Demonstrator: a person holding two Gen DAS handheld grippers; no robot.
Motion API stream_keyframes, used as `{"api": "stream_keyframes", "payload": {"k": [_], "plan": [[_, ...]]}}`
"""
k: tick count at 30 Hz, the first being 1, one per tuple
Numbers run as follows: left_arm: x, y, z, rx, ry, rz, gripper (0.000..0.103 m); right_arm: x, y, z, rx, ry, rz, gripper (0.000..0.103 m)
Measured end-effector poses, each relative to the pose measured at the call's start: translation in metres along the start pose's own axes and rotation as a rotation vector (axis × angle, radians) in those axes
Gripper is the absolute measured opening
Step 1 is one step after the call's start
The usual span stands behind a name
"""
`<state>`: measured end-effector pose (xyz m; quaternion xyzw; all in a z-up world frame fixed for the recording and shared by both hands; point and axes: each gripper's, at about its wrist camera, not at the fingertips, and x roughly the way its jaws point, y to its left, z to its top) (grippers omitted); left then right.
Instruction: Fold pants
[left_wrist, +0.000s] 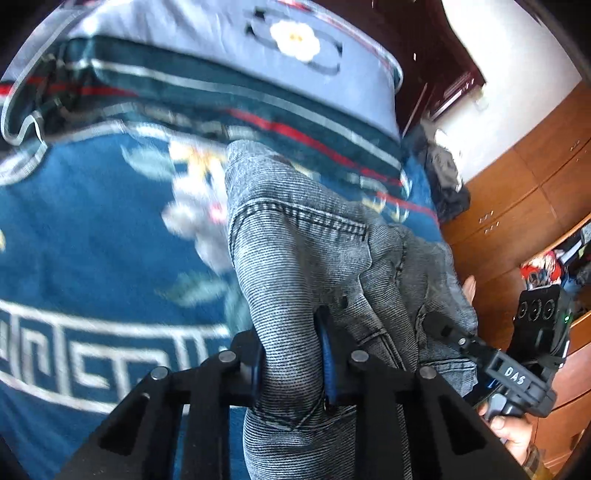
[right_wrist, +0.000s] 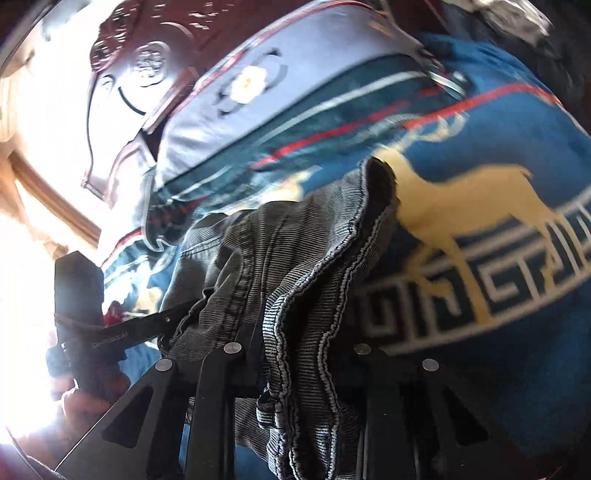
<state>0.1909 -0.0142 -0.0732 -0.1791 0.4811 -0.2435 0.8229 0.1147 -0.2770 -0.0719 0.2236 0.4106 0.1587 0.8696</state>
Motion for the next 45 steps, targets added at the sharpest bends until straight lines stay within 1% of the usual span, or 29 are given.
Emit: {"api": "stream_keyframes", "payload": {"k": [3,6,10,14,16,17,18,20,21,22,24,26,28,29,30,33,35,39,43,45], "plan": [[-0.023,0.015,0.022,0.004,-0.049,0.024,0.027,0.013,0.019,0.016,-0.028,-0.007,0.035,0.022],[-0.036,0.033,0.044,0.013,-0.076,0.08,0.027,0.04,0.04,0.034,-0.043,0.002,0.074,0.022],[-0.038,0.071,0.066,-0.005,-0.091,0.15,0.027,0.087,0.072,0.053,-0.115,0.027,0.076,0.023],[-0.021,0.107,0.071,-0.031,-0.082,0.208,0.028,0.137,0.089,0.065,-0.185,0.063,0.053,0.025],[-0.009,0.125,0.066,-0.046,-0.054,0.237,0.032,0.157,0.088,0.06,-0.208,0.096,0.019,0.029],[-0.003,0.13,0.062,-0.043,-0.052,0.248,0.04,0.167,0.087,0.056,-0.226,0.112,-0.019,0.03],[-0.001,0.132,0.058,-0.035,-0.062,0.257,0.045,0.175,0.085,0.053,-0.242,0.119,-0.051,0.033],[0.001,0.136,0.053,-0.03,-0.079,0.263,0.051,0.181,0.077,0.047,-0.244,0.122,-0.064,0.038],[0.0,0.137,0.052,-0.032,-0.085,0.269,0.055,0.18,0.074,0.046,-0.238,0.117,-0.07,0.049],[-0.001,0.138,0.052,-0.036,-0.09,0.275,0.056,0.179,0.07,0.045,-0.228,0.112,-0.085,0.06],[-0.007,0.137,0.052,-0.048,-0.098,0.28,0.061,0.175,0.067,0.046,-0.217,0.109,-0.104,0.065],[-0.016,0.134,0.051,-0.044,-0.108,0.3,0.062,0.164,0.068,0.046,-0.223,0.104,-0.112,0.065],[-0.028,0.127,0.048,-0.027,-0.124,0.316,0.069,0.15,0.074,0.045,-0.248,0.084,-0.118,0.067],[-0.035,0.122,0.045,-0.019,-0.13,0.322,0.076,0.138,0.079,0.043,-0.262,0.073,-0.115,0.069],[-0.04,0.119,0.043,-0.015,-0.133,0.331,0.08,0.133,0.083,0.042,-0.269,0.065,-0.114,0.072],[-0.052,0.107,0.034,-0.012,-0.138,0.346,0.085,0.109,0.093,0.034,-0.272,0.039,-0.105,0.075],[-0.057,0.099,0.024,-0.008,-0.128,0.358,0.085,0.095,0.096,0.026,-0.258,0.035,-0.097,0.077],[-0.063,0.082,0.0,0.012,-0.102,0.418,0.088,0.072,0.101,0.007,-0.25,0.044,-0.1,0.08],[-0.073,0.069,-0.022,0.03,-0.089,0.454,0.091,0.054,0.107,-0.012,-0.246,0.055,-0.115,0.08],[-0.08,0.062,-0.029,0.035,-0.099,0.468,0.099,0.044,0.113,-0.019,-0.244,0.048,-0.118,0.08]]}}
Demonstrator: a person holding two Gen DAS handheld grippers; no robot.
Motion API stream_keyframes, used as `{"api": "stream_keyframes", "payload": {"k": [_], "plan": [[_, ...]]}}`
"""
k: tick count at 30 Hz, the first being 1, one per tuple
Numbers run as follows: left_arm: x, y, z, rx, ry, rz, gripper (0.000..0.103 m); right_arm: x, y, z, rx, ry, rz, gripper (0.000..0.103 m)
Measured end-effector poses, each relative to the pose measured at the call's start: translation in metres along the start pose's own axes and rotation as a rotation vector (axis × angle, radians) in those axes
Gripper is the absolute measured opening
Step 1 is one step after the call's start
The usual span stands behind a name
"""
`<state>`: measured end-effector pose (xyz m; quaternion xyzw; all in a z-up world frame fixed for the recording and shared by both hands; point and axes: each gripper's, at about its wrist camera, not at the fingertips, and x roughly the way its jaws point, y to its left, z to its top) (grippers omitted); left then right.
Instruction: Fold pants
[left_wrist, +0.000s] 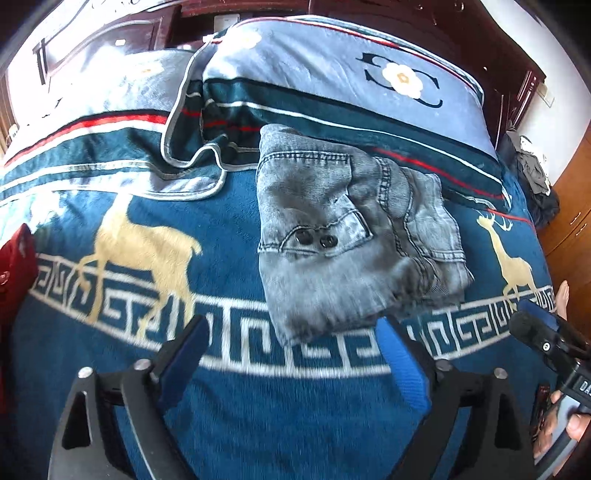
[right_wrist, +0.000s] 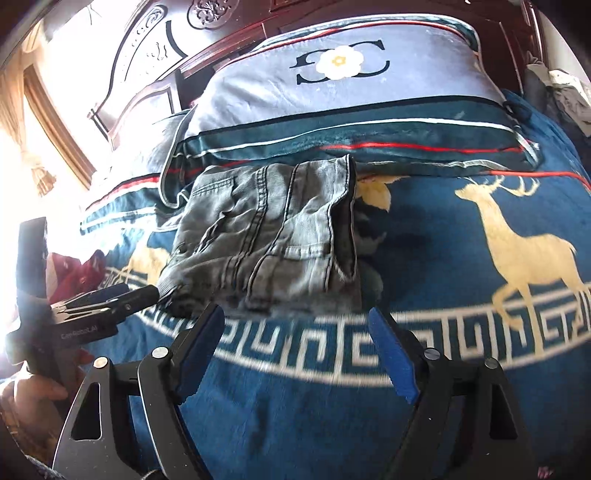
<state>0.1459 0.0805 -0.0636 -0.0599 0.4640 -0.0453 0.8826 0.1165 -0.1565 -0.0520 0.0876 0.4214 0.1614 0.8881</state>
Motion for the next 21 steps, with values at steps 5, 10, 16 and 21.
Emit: {"api": "stream_keyframes", "payload": {"k": [5,10,16,21], "plan": [[-0.024,-0.004,-0.013,-0.023,-0.011,0.016,0.103,-0.029,0.009,-0.014,0.026,-0.034,0.001,0.09],[-0.047,-0.01,-0.029,-0.021,-0.015,0.036,0.103,-0.057,0.027,-0.024,-0.001,-0.053,-0.009,0.093],[-0.073,-0.022,-0.046,0.009,-0.049,0.081,0.103,-0.079,0.045,-0.038,-0.052,-0.07,-0.03,0.094],[-0.093,-0.027,-0.052,0.017,-0.092,0.133,0.103,-0.093,0.054,-0.045,-0.076,-0.086,-0.028,0.094]]}}
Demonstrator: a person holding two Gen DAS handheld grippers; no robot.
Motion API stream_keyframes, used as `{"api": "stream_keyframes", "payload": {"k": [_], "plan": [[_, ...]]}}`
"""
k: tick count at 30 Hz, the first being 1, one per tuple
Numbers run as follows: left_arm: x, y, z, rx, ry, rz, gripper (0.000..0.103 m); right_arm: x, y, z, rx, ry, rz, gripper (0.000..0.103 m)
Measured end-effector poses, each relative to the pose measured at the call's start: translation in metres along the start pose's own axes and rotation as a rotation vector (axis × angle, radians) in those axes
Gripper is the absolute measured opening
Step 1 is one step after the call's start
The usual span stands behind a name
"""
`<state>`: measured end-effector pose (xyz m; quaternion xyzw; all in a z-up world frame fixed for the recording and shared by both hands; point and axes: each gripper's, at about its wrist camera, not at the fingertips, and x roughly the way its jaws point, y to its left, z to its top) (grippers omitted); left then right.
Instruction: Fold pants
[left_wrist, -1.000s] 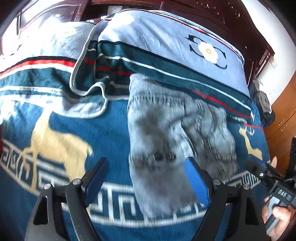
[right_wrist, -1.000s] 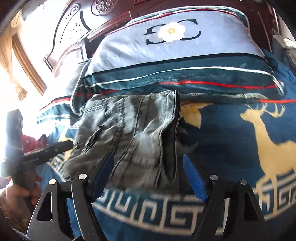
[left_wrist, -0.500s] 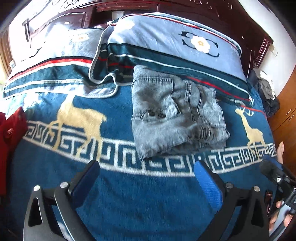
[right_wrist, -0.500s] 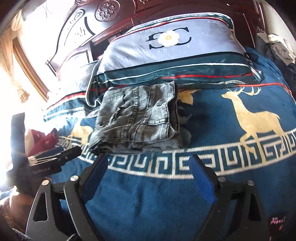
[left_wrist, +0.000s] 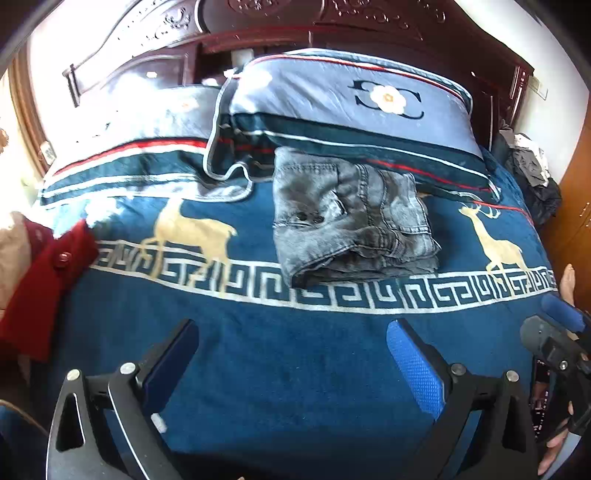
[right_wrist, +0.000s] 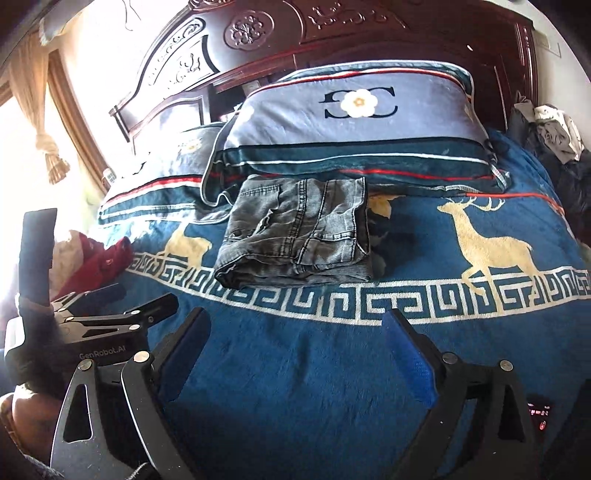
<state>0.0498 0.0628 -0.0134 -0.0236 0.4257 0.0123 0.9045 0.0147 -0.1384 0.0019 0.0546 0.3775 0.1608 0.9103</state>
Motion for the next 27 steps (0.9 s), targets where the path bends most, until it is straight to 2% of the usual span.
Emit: {"api": "stream_keyframes", "payload": {"k": [3,8,14,27], "plan": [[-0.011,0.001,-0.001,0.001,-0.024,0.033,0.103,-0.008,0.002,0.0,-0.006,-0.01,0.002,0.095],[-0.026,0.003,-0.003,-0.019,-0.046,0.047,0.103,-0.023,0.008,-0.001,-0.021,-0.034,0.006,0.095],[-0.04,-0.002,-0.006,-0.019,-0.059,0.025,0.103,-0.036,0.017,0.0,-0.05,-0.049,-0.008,0.095],[-0.055,-0.013,-0.005,0.008,-0.08,0.027,0.103,-0.055,0.02,0.0,-0.063,-0.07,-0.043,0.095]]}}
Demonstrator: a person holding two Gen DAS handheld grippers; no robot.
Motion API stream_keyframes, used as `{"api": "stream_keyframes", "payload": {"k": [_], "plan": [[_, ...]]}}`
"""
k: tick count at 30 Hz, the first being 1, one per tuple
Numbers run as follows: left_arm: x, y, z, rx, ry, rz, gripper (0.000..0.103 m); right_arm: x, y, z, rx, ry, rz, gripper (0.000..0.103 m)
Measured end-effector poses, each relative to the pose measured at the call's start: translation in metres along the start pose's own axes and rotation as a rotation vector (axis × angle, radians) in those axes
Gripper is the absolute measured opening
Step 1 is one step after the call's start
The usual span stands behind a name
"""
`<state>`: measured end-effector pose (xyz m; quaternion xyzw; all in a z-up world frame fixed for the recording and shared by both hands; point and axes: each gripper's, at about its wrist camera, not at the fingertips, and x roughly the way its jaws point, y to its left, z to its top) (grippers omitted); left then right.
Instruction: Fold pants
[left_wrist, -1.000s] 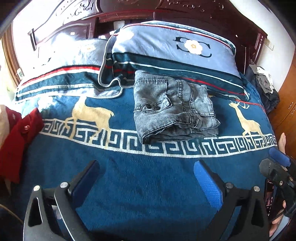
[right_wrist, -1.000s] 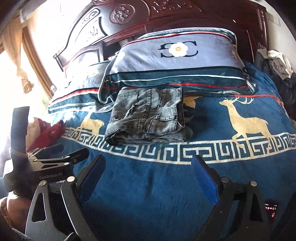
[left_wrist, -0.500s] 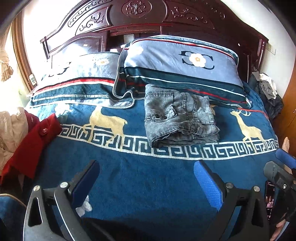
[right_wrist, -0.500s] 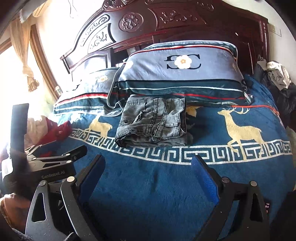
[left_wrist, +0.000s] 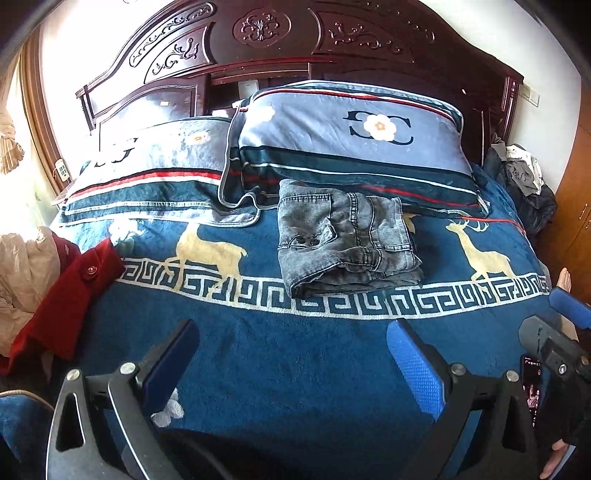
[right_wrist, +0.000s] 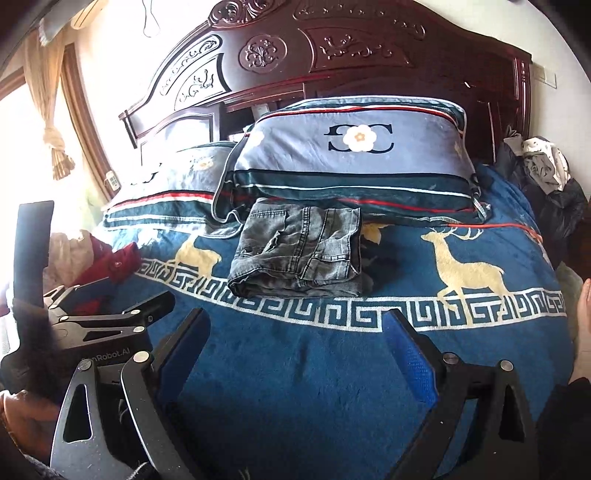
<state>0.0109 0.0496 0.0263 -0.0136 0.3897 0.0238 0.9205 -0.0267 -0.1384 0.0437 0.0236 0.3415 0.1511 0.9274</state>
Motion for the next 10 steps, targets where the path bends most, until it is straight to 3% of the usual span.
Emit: {"api": "stream_keyframes", "payload": {"k": [10], "plan": [[0.011,-0.002,-0.005,-0.025,0.024,-0.007,0.103,0.009,-0.002,-0.004,0.004,0.028,0.0,0.095]]}}
